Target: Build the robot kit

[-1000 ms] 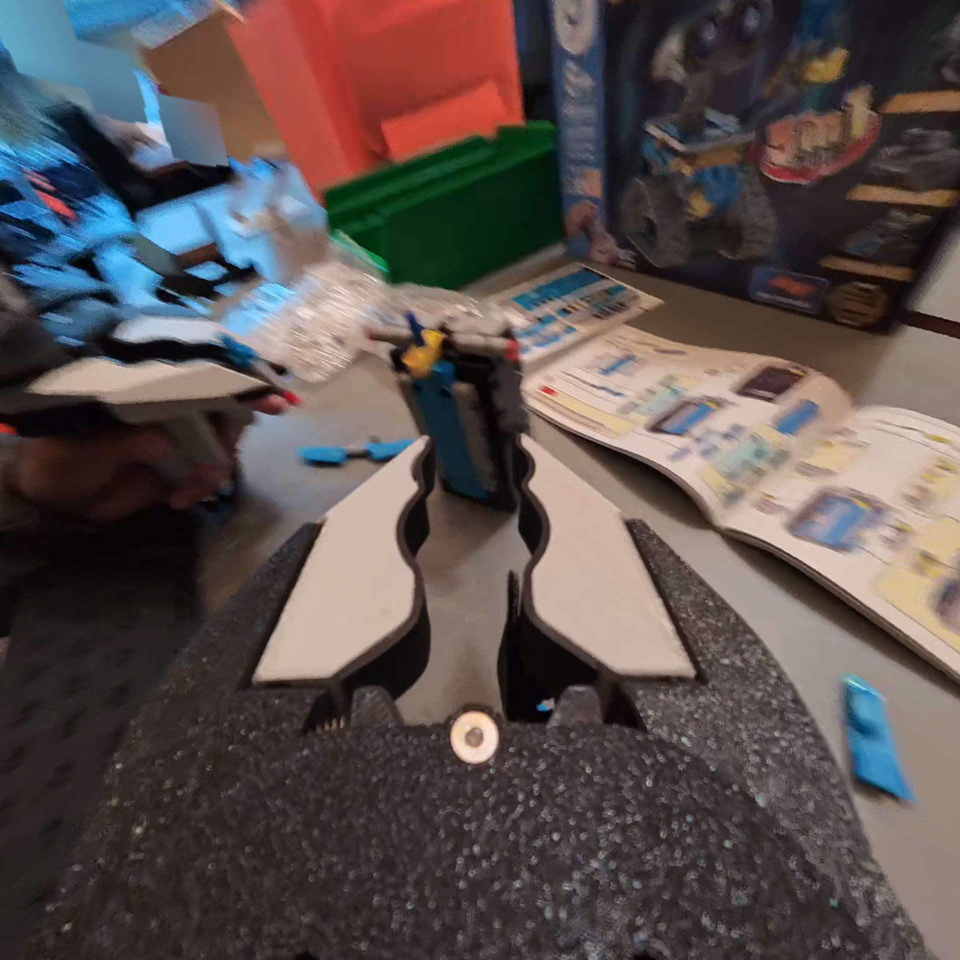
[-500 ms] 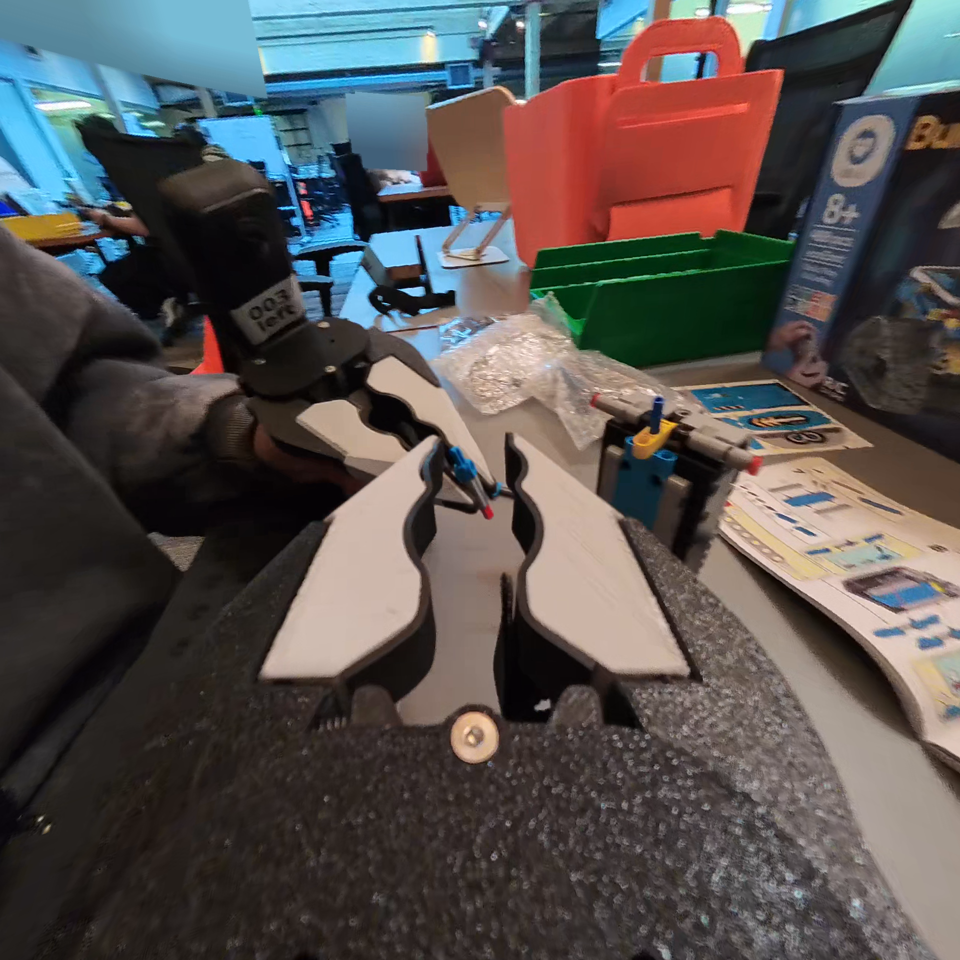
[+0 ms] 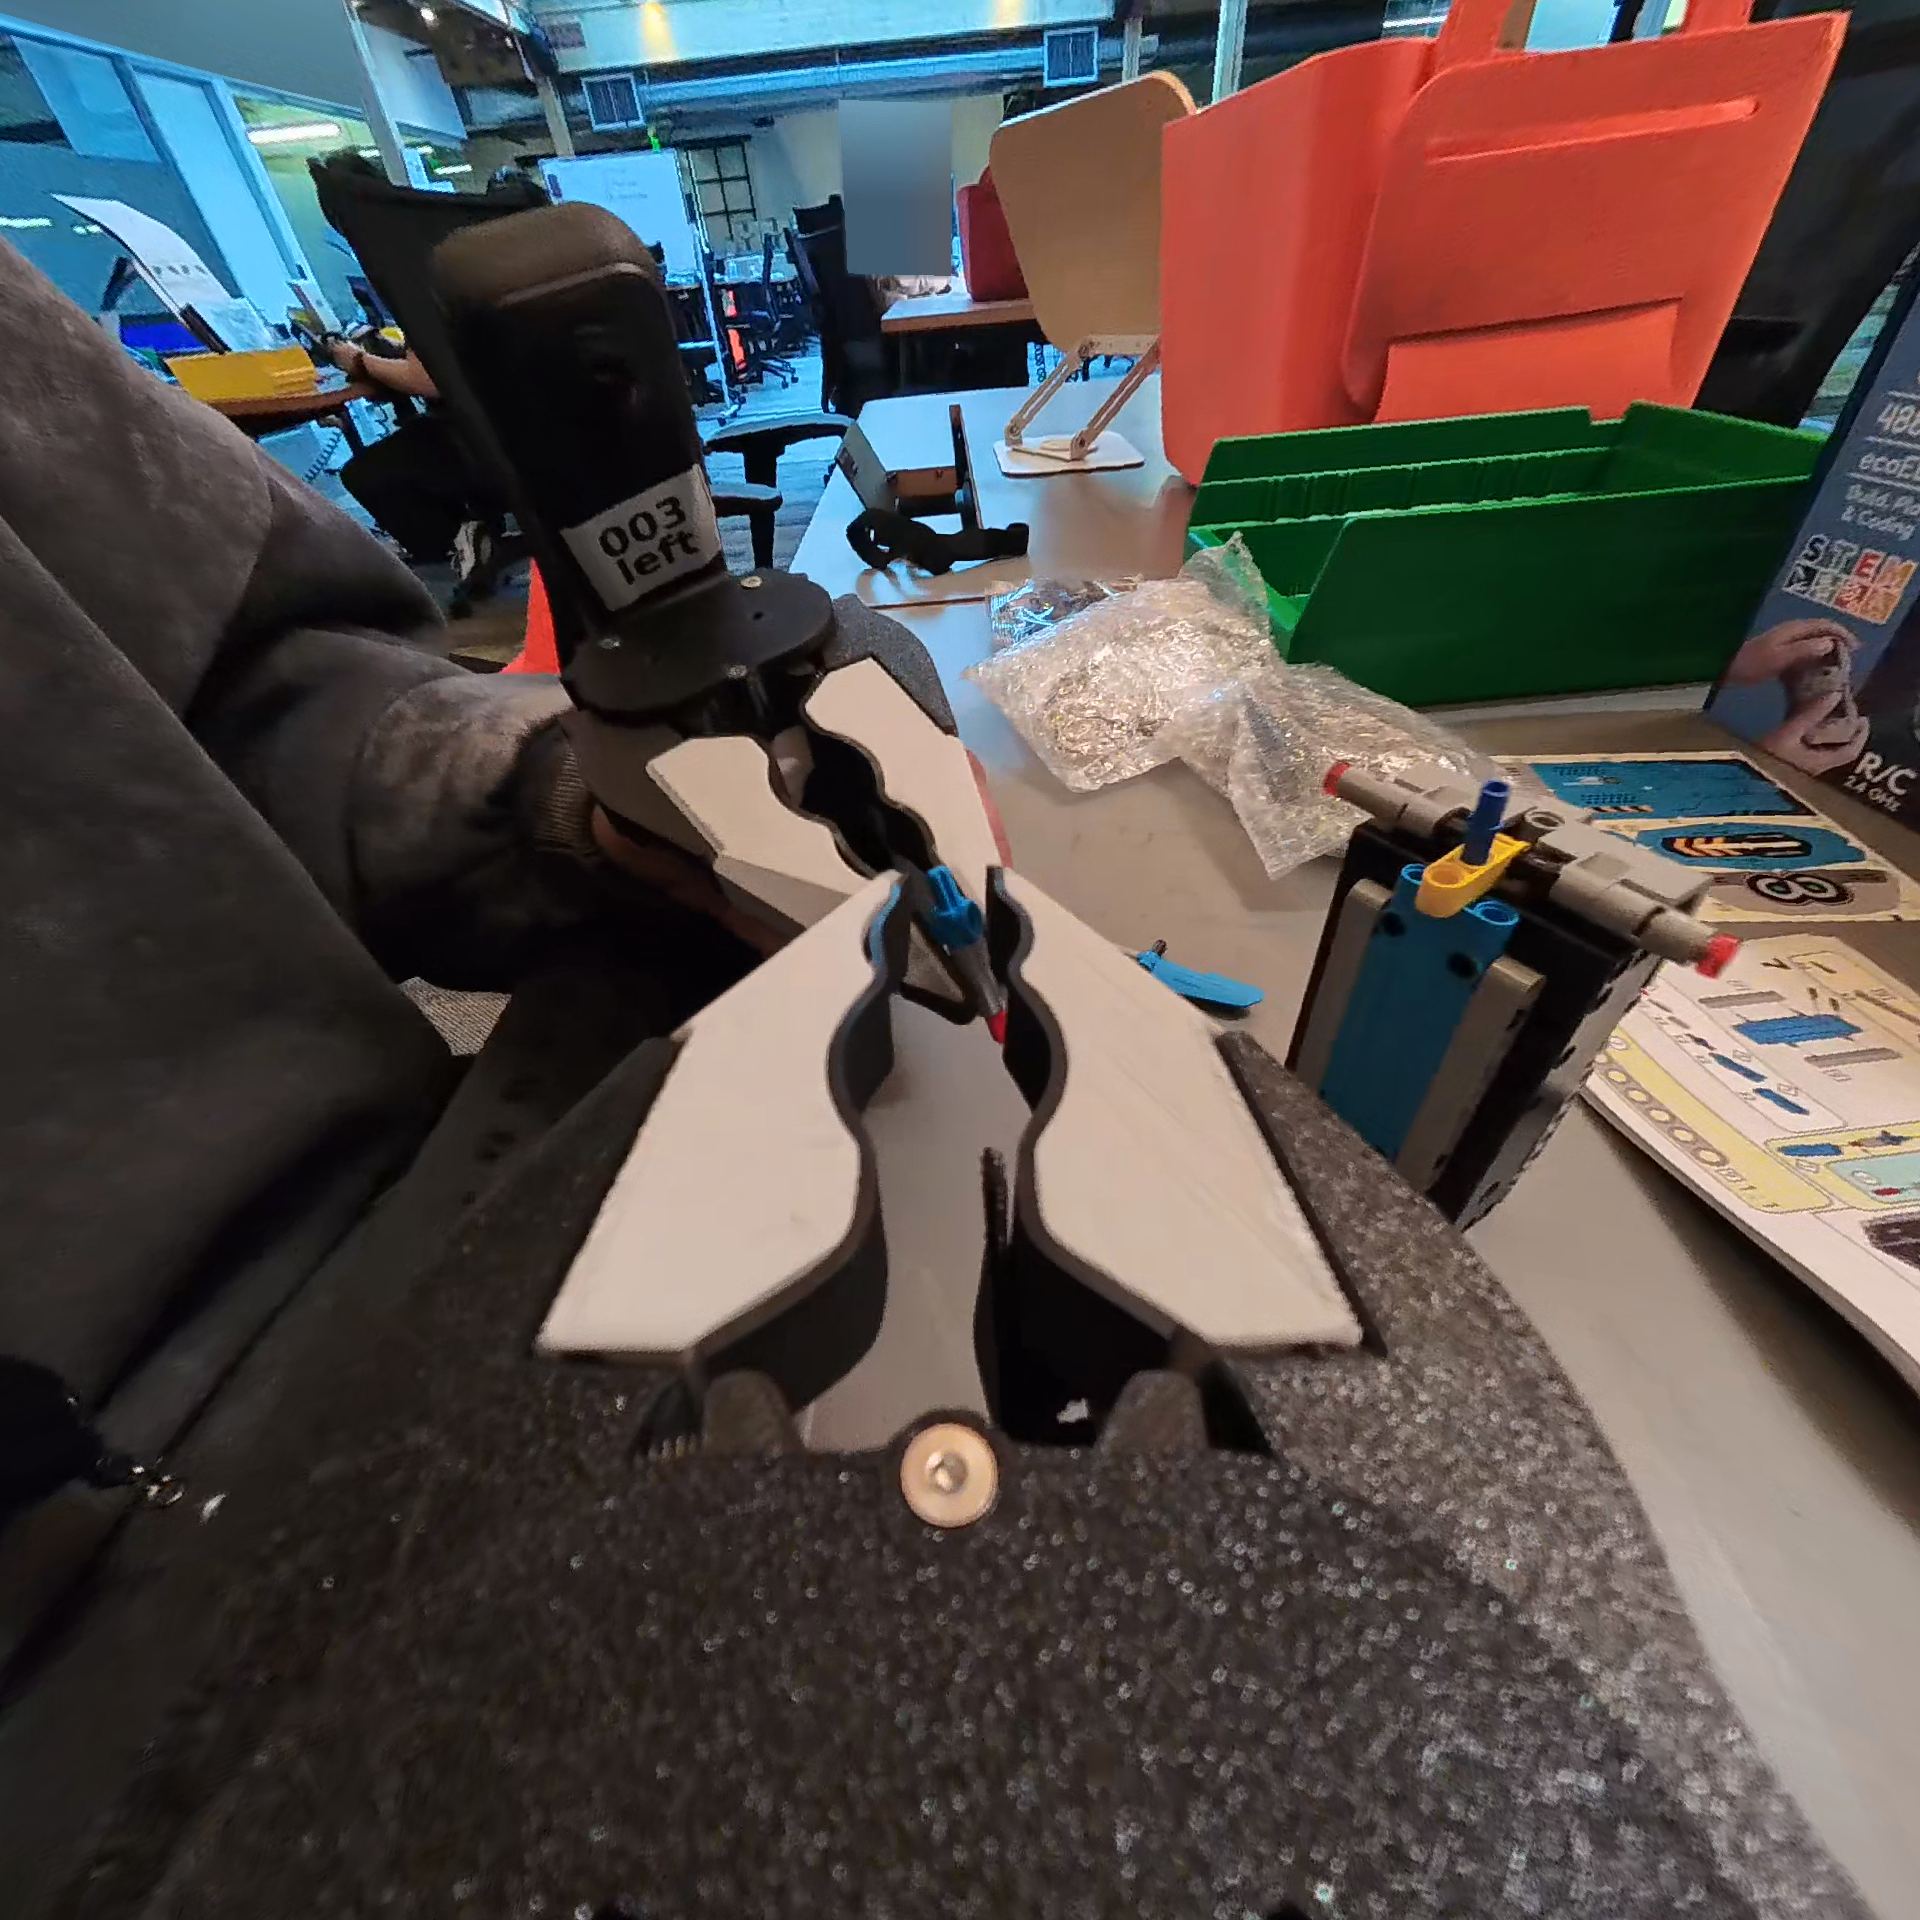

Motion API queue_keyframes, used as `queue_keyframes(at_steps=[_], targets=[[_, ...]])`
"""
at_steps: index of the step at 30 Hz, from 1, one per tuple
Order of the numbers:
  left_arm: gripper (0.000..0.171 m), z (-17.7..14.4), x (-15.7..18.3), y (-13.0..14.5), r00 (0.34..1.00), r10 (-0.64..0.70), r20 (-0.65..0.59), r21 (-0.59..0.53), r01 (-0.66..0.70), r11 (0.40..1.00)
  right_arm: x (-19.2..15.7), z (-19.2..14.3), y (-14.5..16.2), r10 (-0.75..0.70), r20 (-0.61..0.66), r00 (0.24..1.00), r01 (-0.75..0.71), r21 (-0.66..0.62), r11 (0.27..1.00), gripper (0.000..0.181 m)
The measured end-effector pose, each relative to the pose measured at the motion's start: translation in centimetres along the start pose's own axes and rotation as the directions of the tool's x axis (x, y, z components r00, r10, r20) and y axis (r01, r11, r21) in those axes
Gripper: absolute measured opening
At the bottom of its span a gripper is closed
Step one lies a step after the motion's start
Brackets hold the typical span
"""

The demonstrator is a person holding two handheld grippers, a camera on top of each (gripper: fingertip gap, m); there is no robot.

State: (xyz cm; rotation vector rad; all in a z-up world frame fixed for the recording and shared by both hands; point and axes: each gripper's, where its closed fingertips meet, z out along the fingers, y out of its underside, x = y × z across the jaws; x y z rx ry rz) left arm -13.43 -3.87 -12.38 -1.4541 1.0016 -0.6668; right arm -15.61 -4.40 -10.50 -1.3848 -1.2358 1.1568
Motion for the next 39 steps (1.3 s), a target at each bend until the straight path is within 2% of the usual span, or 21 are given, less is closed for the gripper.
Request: queue_keyframes(at_steps=[7, 11, 16, 23, 25, 27, 29, 31, 34, 37, 39], targets=[[0.007, 0.1, -0.4, 0.2, 1.000, 0.005, 0.028, -0.016, -0.005, 1.000, 0.4, 0.0, 0.1, -0.033, -0.039, 0.999, 0.033, -0.006, 0.999, 0.005], [0.007, 0.1, -1.4, 0.9, 0.997, -0.019, 0.081, -0.057, 0.024, 0.998, 1.9, -0.3, 0.5, 0.090, -0.063, 0.994, -0.090, -0.003, 0.996, 0.004], [0.007, -0.2, -2.1, 0.3, 0.992, -0.093, 0.082, -0.010, 0.094, 0.996, 3.1, -0.8, 0.6, 0.247, -0.048, 0.968, -0.246, 0.023, 0.969, 0.003], [0.007, -0.3, -2.3, 0.2, 0.991, -0.075, 0.108, -0.011, 0.077, 0.997, 3.4, -0.8, 0.8, 0.347, -0.016, 0.938, -0.346, 0.038, 0.937, 0.002], [0.006, -0.4, -2.7, 0.1, 0.988, -0.029, 0.150, -0.018, 0.032, 0.999, 3.7, -0.8, 1.0, 0.382, -0.018, 0.924, -0.381, 0.042, 0.924, 0.003], [0.006, -0.3, -3.1, 0.3, 0.971, 0.078, 0.225, -0.070, -0.063, 0.996, 3.9, -0.7, 1.2, 0.454, -0.001, 0.891, -0.454, 0.045, 0.890, 0.001], [0.006, -0.3, -3.1, 0.2, 0.941, 0.191, 0.279, -0.108, -0.167, 0.980, 3.7, -0.4, 0.9, 0.542, 0.053, 0.839, -0.544, 0.065, 0.836, 0.021], [0.006, -0.3, -3.1, -0.3, 0.901, 0.287, 0.325, -0.137, -0.255, 0.957, 3.6, 0.1, 0.4, 0.633, 0.101, 0.768, -0.641, 0.113, 0.759, 0.026], [0.006, -0.3, -3.2, -0.8, 0.832, 0.396, 0.389, -0.189, -0.348, 0.918, 3.9, 0.2, -0.9, 0.710, 0.173, 0.683, -0.729, 0.222, 0.647, 0.015], [0.006, -0.3, -3.4, -0.9, 0.778, 0.460, 0.427, -0.245, -0.391, 0.887, 3.9, 0.4, -1.2, 0.721, 0.176, 0.670, -0.738, 0.264, 0.622, 0.013], [0.006, -0.2, -3.4, -1.3, 0.773, 0.448, 0.450, -0.238, -0.379, 0.894, 3.9, 0.3, -1.5, 0.715, 0.178, 0.676, -0.731, 0.281, 0.622, 0.011]])
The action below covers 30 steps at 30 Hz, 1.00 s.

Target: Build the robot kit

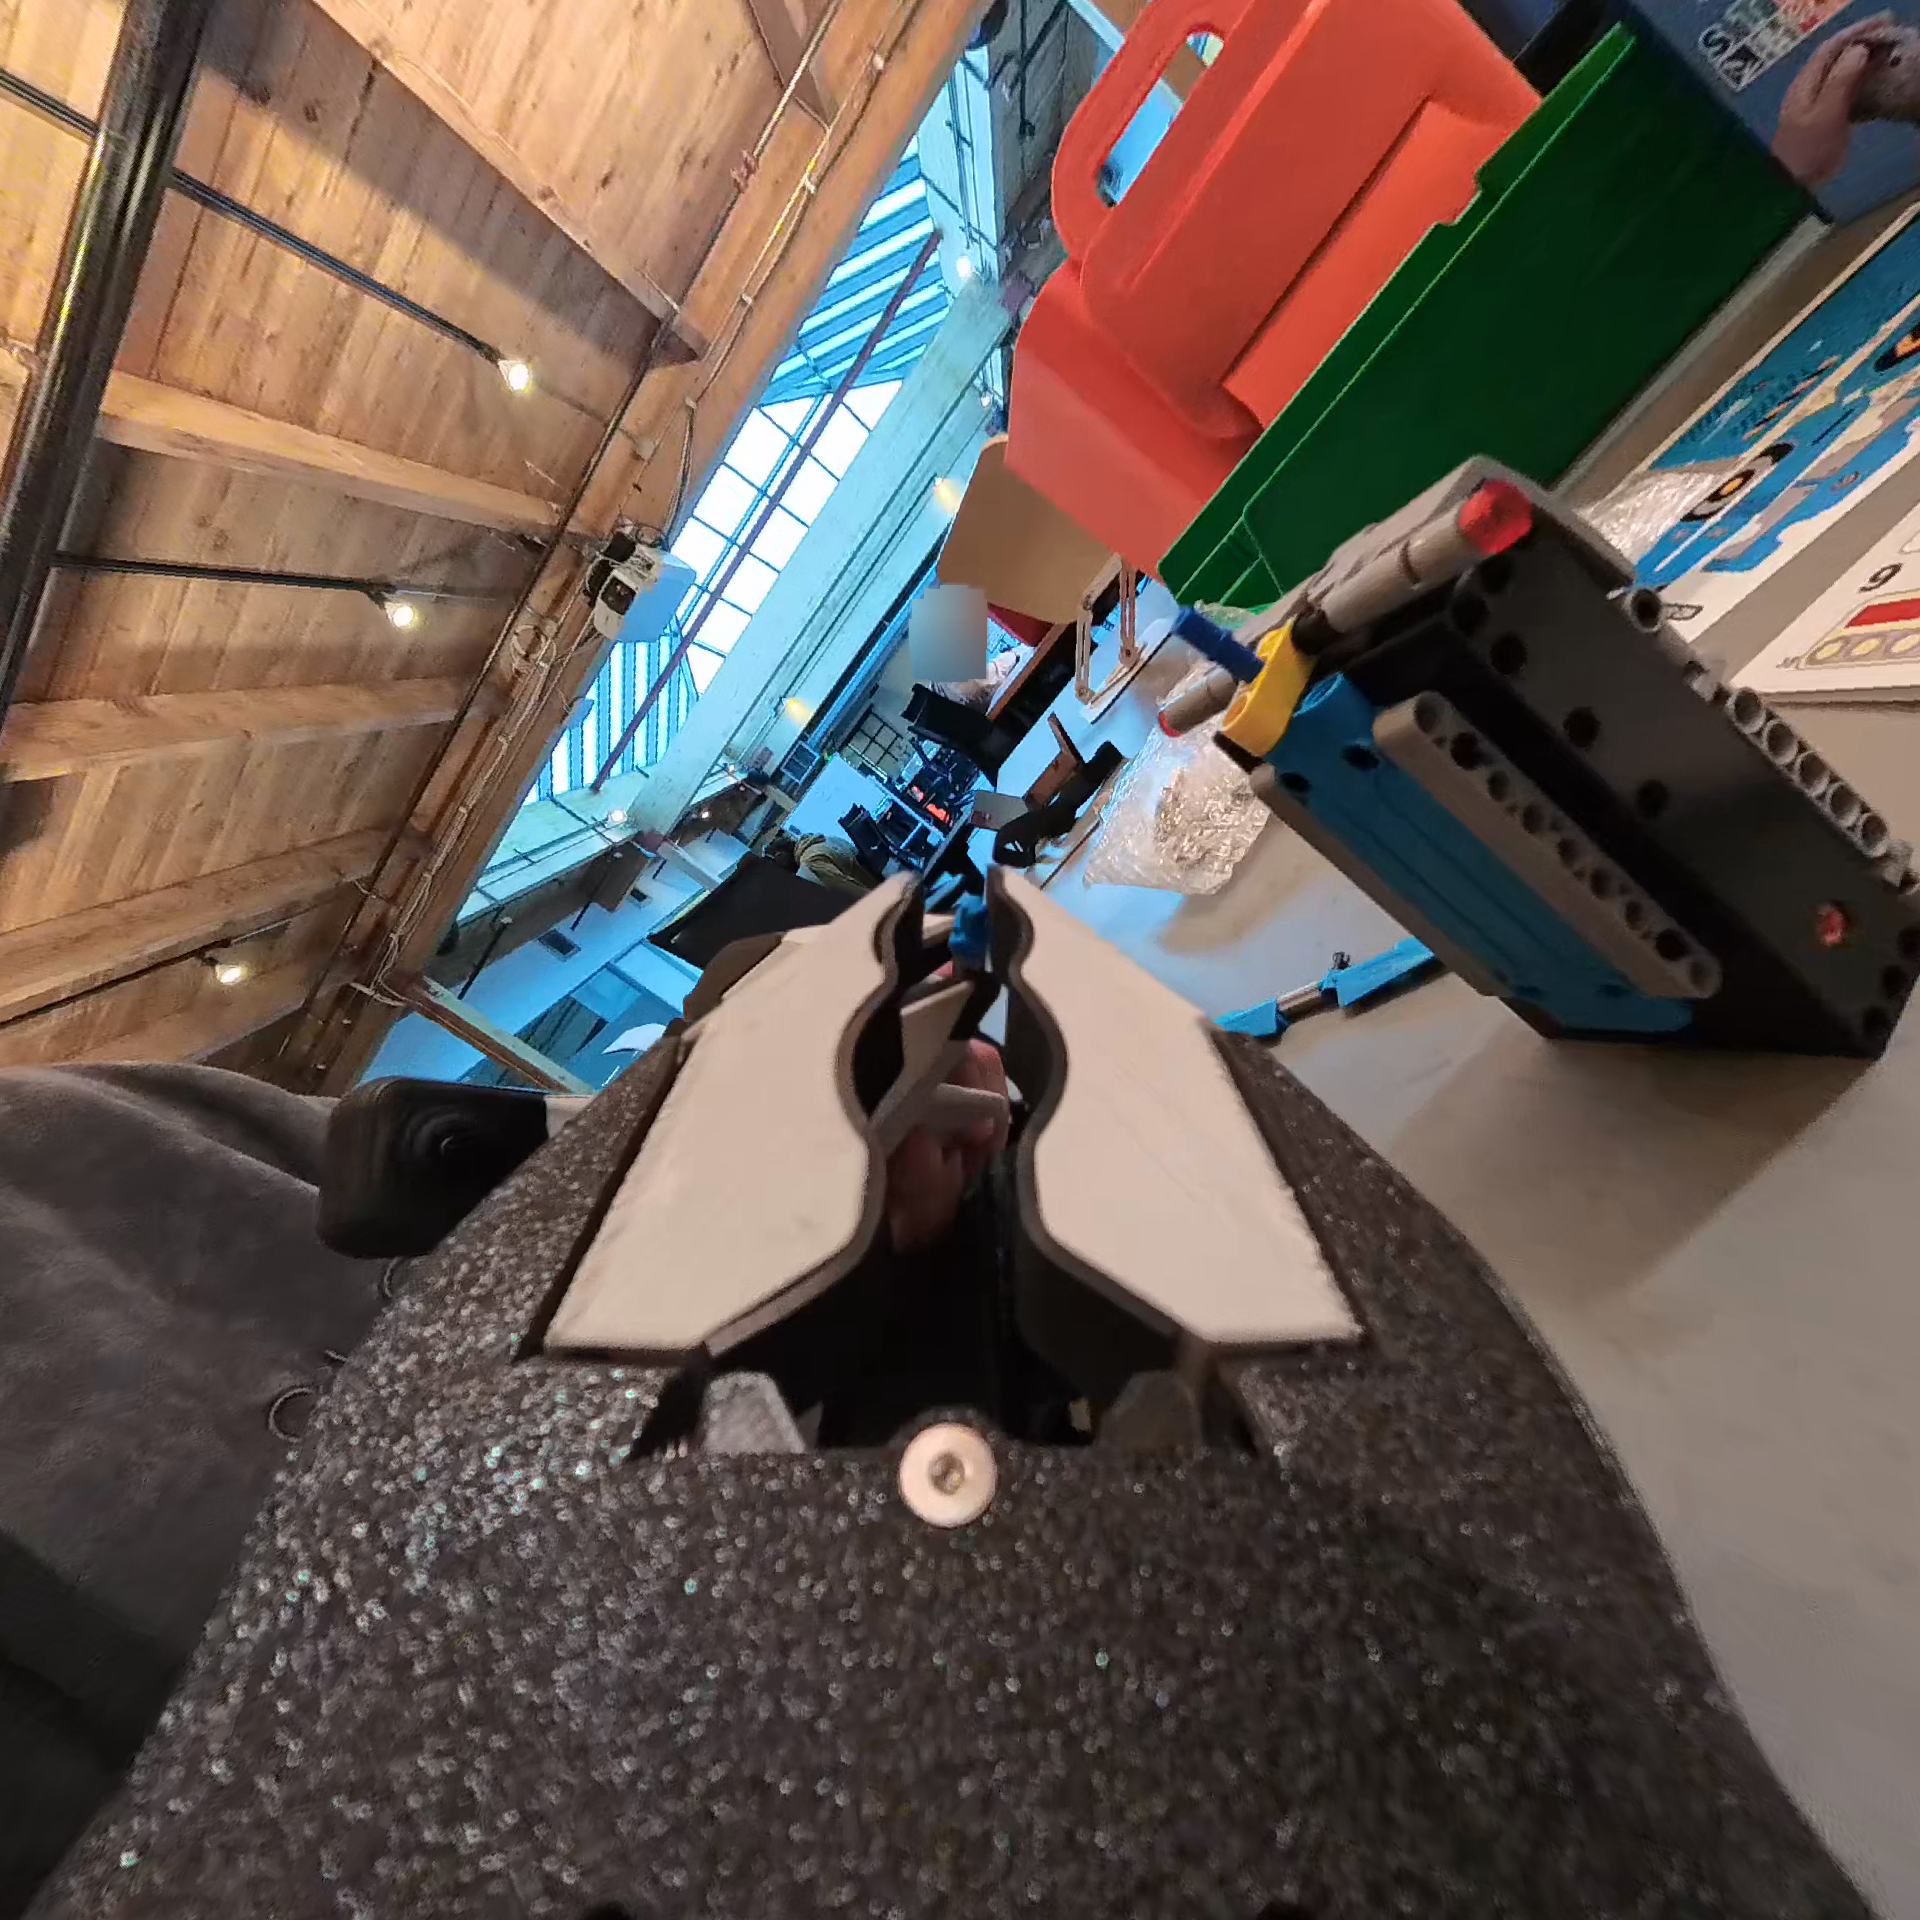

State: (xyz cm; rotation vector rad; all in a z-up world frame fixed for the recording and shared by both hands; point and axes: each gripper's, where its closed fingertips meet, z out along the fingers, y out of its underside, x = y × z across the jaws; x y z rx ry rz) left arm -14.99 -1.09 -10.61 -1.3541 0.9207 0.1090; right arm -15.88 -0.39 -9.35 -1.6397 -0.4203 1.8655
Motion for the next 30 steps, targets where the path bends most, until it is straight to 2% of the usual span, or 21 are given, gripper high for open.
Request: queue_keyframes(at_steps=[7, 12, 22, 25, 30], targets=[[0.006, 0.40, -0.16, -0.24, 0.997, -0.031, 0.070, -0.045, 0.034, 0.998, 0.34, -0.31, -0.28, 0.029, -0.011, 1.000, -0.028, 0.029, 0.999, 0.017], [0.006, 0.36, -0.85, 0.27, 0.993, -0.035, 0.110, -0.073, 0.043, 0.996, 0.37, -0.19, -0.11, 0.015, -0.021, 1.000, -0.014, 0.021, 1.000, 0.010], [0.006, 0.34, -0.38, -0.40, 0.991, -0.032, 0.130, -0.067, 0.042, 0.997, 0.12, 0.03, -0.17, 0.014, -0.011, 1.000, -0.014, 0.031, 0.999, 0.008], [0.006, 0.55, -0.34, -0.06, 0.989, -0.065, 0.132, -0.091, 0.077, 0.993, 0.50, -0.02, -0.15, -0.015, -0.052, 0.999, 0.017, 0.024, 1.000, 0.008], [0.006, 0.56, -0.56, 0.06, 0.987, -0.065, 0.147, -0.096, 0.080, 0.992, 0.47, -0.05, -0.01, 0.015, -0.035, 0.999, -0.015, 0.021, 1.000, 0.008]])
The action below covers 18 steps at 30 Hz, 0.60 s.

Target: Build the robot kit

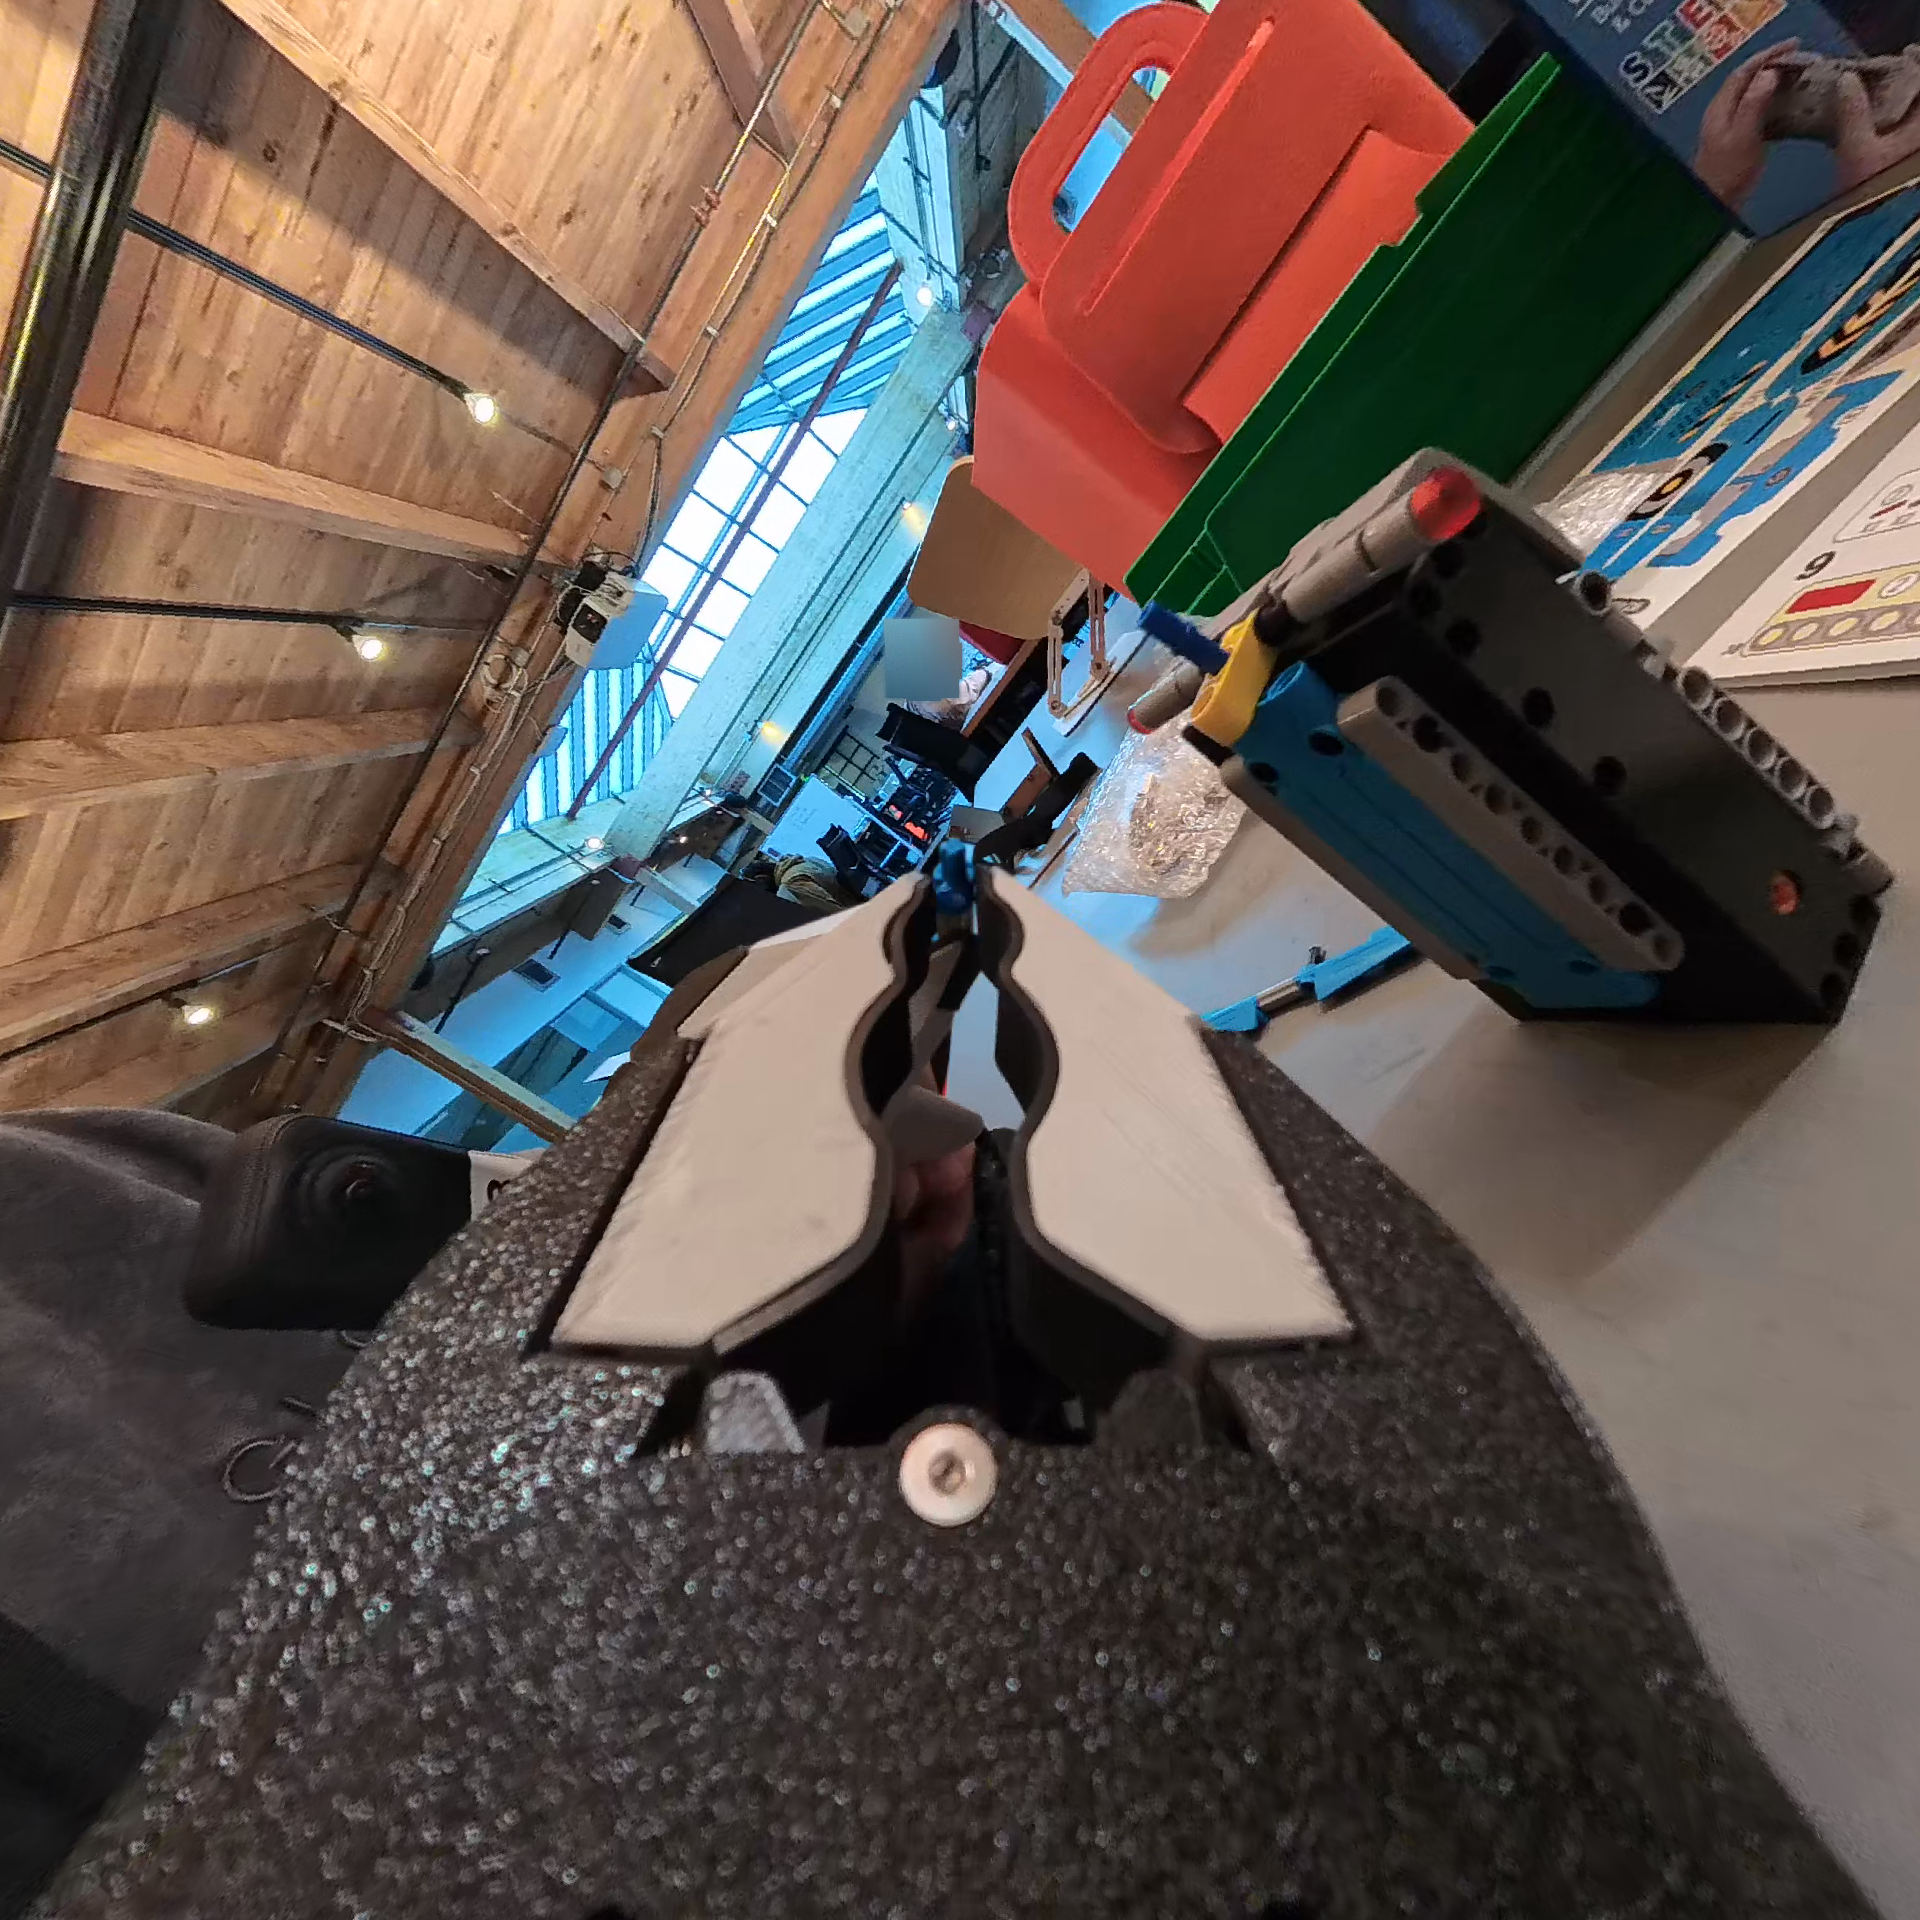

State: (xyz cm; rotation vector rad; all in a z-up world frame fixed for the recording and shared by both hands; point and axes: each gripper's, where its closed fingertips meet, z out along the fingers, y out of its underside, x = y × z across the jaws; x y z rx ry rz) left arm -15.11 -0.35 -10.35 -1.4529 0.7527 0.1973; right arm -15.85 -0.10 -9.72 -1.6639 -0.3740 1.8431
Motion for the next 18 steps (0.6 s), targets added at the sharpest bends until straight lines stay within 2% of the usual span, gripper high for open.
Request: queue_keyframes(at_steps=[3, 7, 11, 15, 18], targets=[[0.007, 0.0, 0.3, -0.2, 1.000, -0.021, -0.017, 0.019, 0.022, 1.000, -0.1, -0.2, -0.1, -0.028, -0.002, 1.000, 0.028, -0.009, 1.000, 0.009], [0.008, 0.2, 1.3, -0.4, 0.984, -0.134, -0.117, 0.030, 0.139, 0.990, -0.1, -0.9, -0.8, -0.089, -0.014, 0.996, 0.089, -0.013, 0.996, 0.007], [0.009, -0.1, 1.1, -0.8, 0.990, -0.102, -0.098, 0.057, 0.108, 0.993, -0.6, -0.8, -0.9, -0.092, 0.014, 0.996, 0.092, -0.001, 0.996, 0.007], [0.009, -0.3, 1.1, -1.0, 0.984, -0.129, -0.119, 0.069, 0.138, 0.988, -0.9, -0.9, -0.9, -0.095, 0.032, 0.995, 0.095, -0.006, 0.995, 0.007], [0.007, -0.5, 2.7, -1.3, 0.964, -0.147, -0.223, 0.074, 0.168, 0.983, -1.1, -1.9, -1.8, -0.159, 0.019, 0.987, 0.159, -0.014, 0.987, 0.007]])
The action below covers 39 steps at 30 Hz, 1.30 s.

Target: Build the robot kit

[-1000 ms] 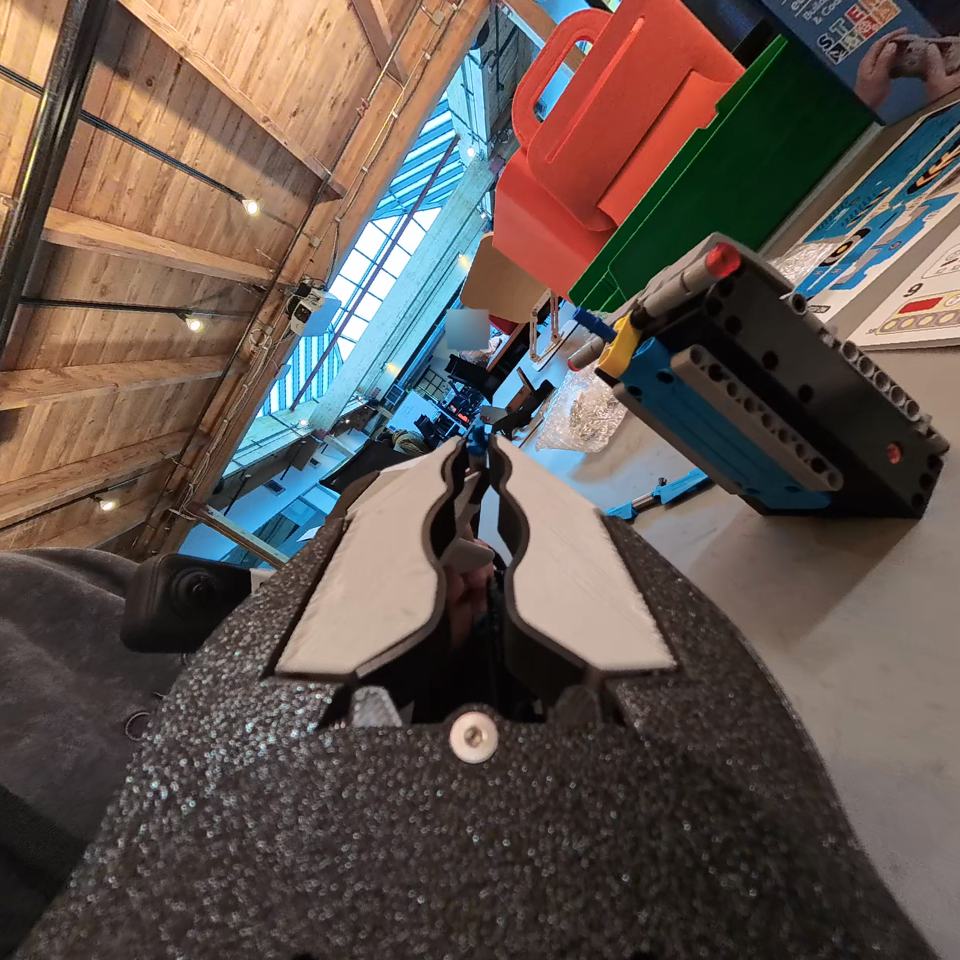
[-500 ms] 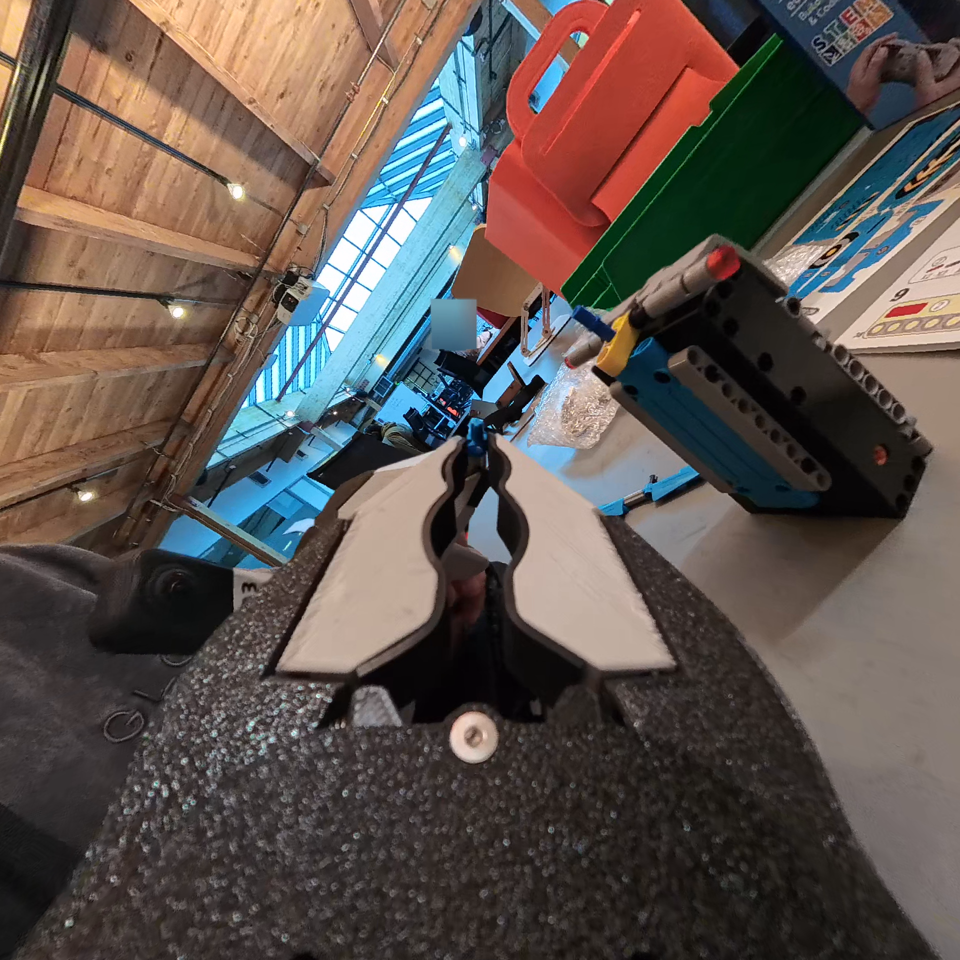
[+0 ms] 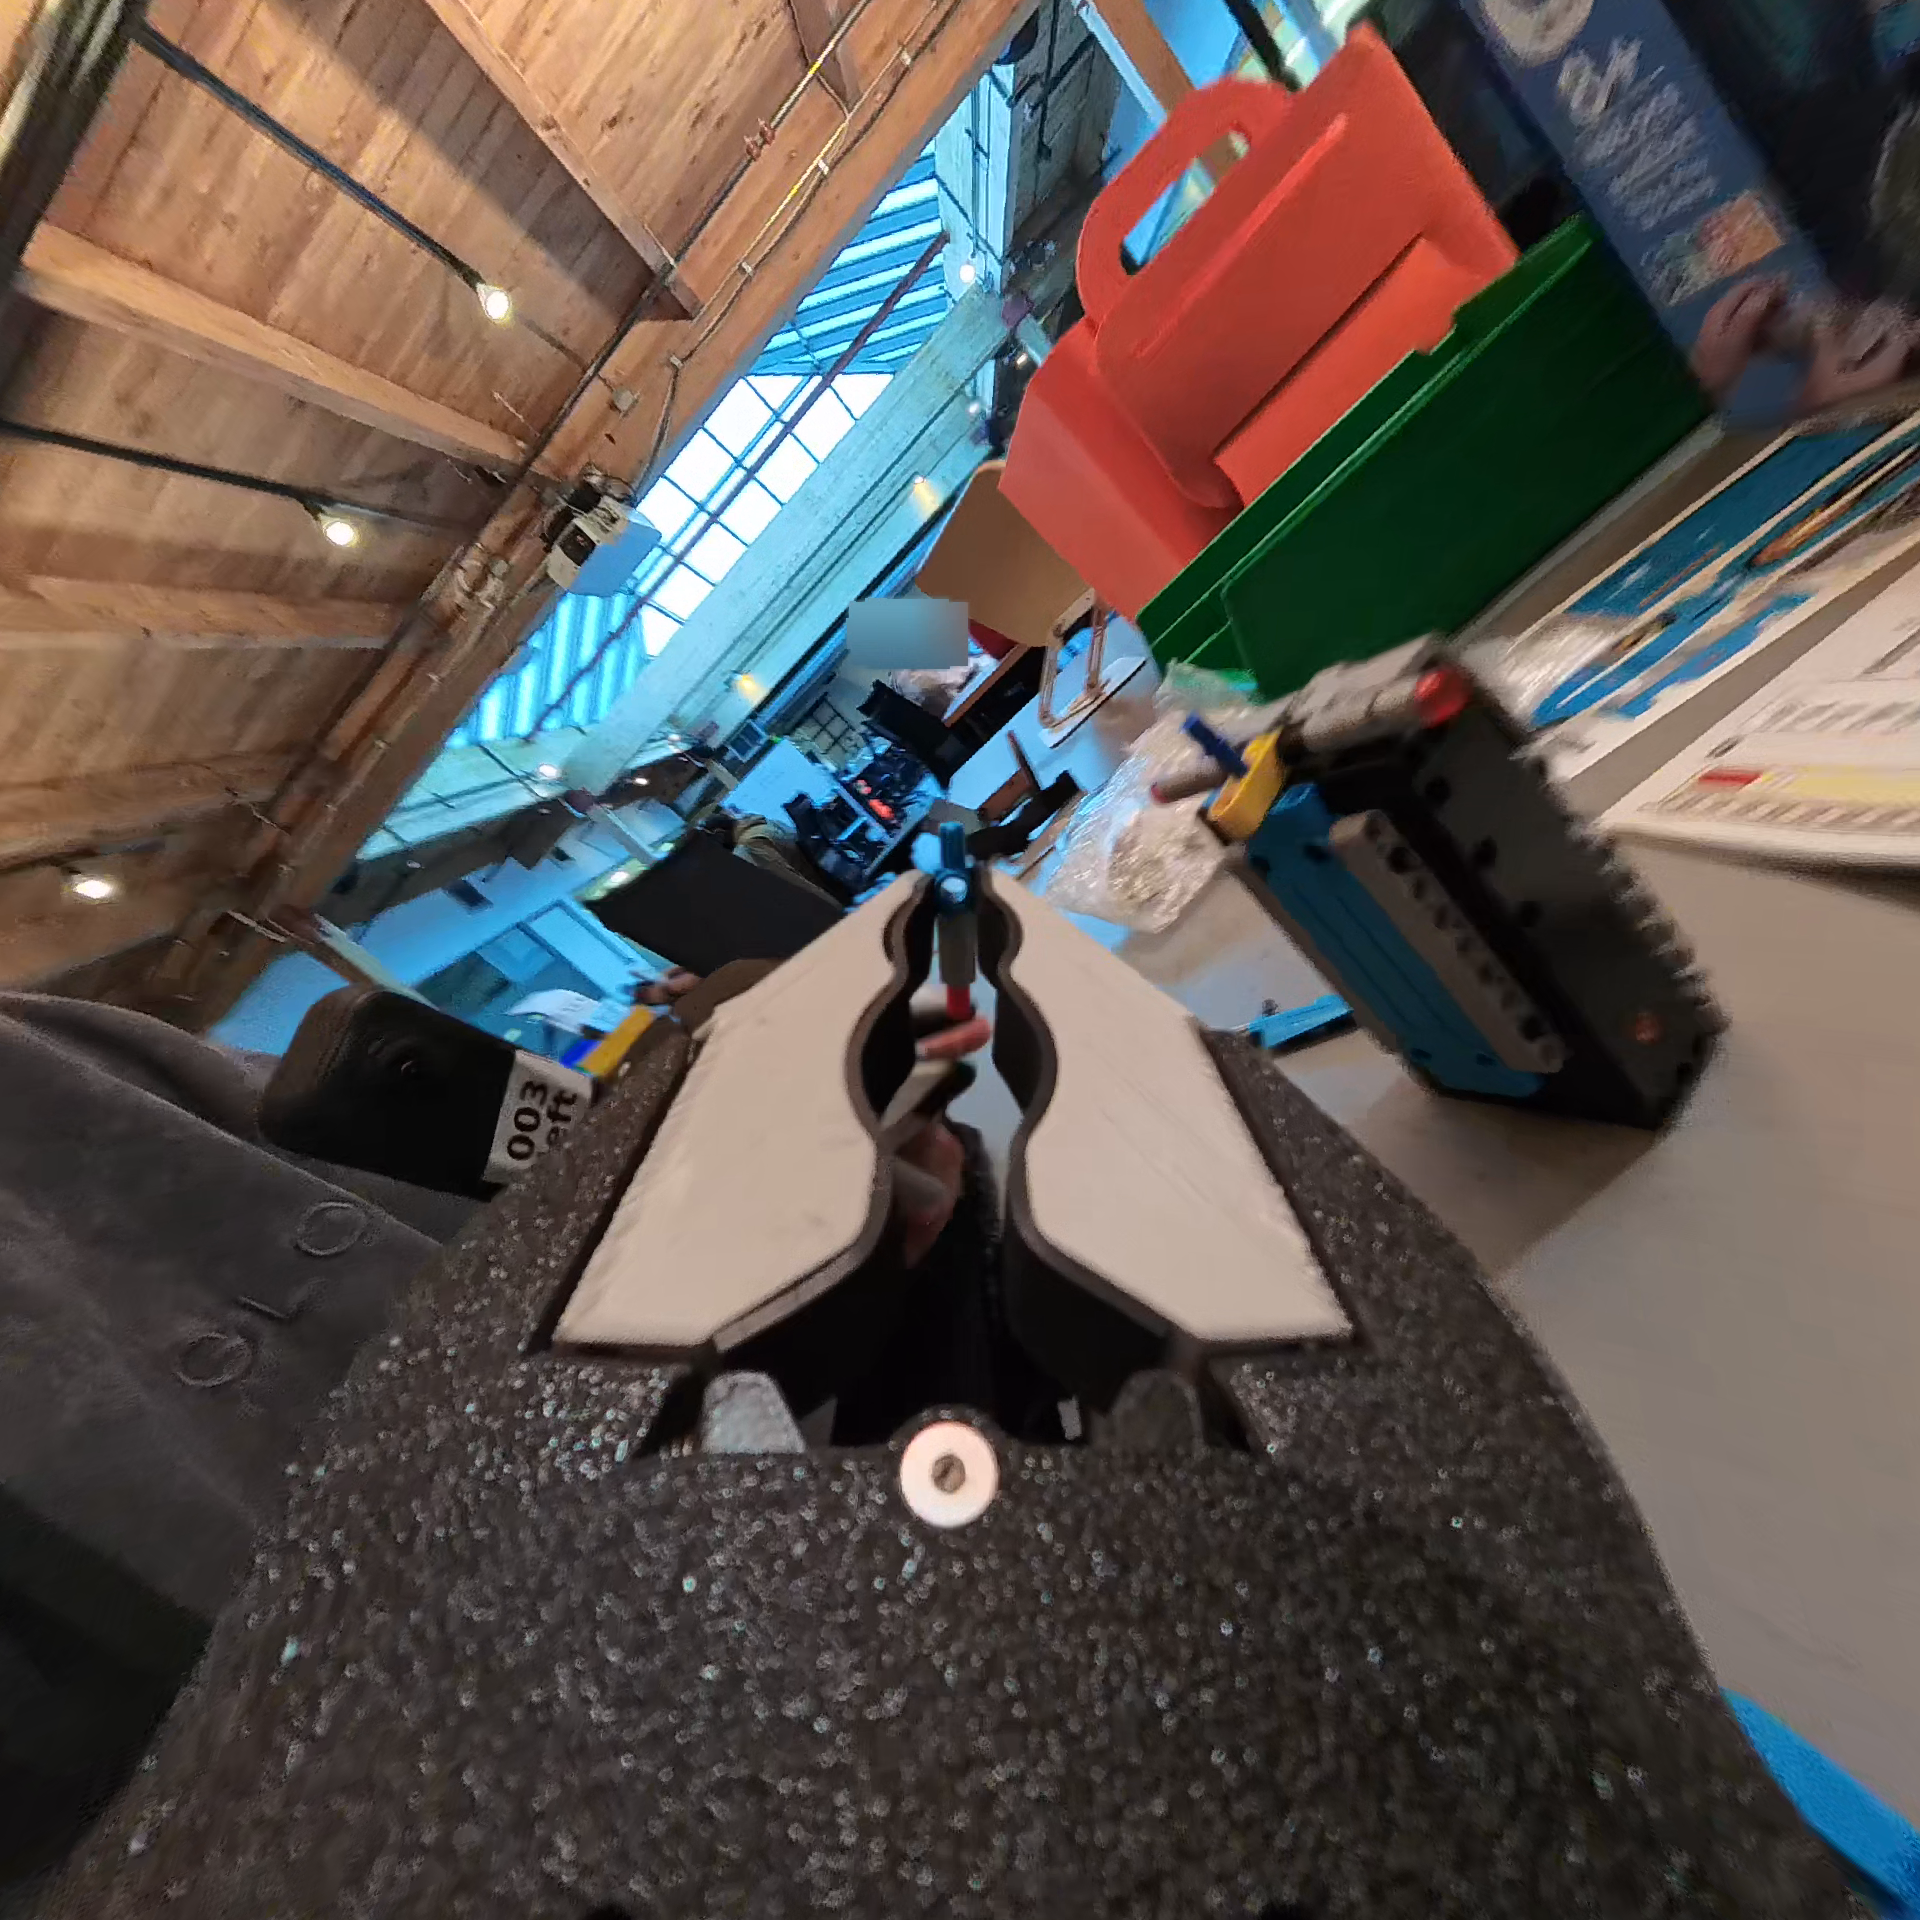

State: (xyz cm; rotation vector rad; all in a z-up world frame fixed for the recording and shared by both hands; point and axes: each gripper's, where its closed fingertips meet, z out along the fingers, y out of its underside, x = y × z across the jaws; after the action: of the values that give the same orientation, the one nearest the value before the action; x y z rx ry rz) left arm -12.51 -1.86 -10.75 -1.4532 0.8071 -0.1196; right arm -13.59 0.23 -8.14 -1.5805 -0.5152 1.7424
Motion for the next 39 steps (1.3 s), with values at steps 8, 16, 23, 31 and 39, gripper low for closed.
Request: queue_keyframes(at_steps=[8, 16, 23, 31, 39], targets=[[0.009, 1.6, 5.4, 1.4, 0.904, -0.137, -0.404, -0.217, 0.051, 0.975, 6.0, -14.2, -1.0, -0.594, -0.396, 0.700, 0.271, -0.622, 0.734, 0.007], [0.025, 9.8, 8.3, 4.0, 0.803, -0.417, -0.425, -0.537, 0.148, 0.831, 8.9, -16.6, -0.5, -0.541, -0.578, 0.612, 0.272, -0.488, 0.829, 0.007], [0.024, 13.0, 9.8, 5.4, 0.837, -0.470, -0.280, -0.601, 0.229, 0.766, 8.7, -16.9, -1.7, -0.577, -0.605, 0.549, 0.354, -0.457, 0.816, 0.007], [0.003, 13.9, 10.2, 6.5, 0.843, -0.437, -0.313, -0.607, 0.177, 0.775, 8.6, -16.3, -0.8, -0.566, -0.564, 0.602, 0.335, -0.465, 0.820, 0.007], [0.003, 12.3, 10.7, 3.1, 0.819, -0.272, -0.505, -0.392, 0.063, 0.918, 9.0, -16.4, 0.0, -0.464, -0.541, 0.701, 0.252, -0.420, 0.872, 0.007]])
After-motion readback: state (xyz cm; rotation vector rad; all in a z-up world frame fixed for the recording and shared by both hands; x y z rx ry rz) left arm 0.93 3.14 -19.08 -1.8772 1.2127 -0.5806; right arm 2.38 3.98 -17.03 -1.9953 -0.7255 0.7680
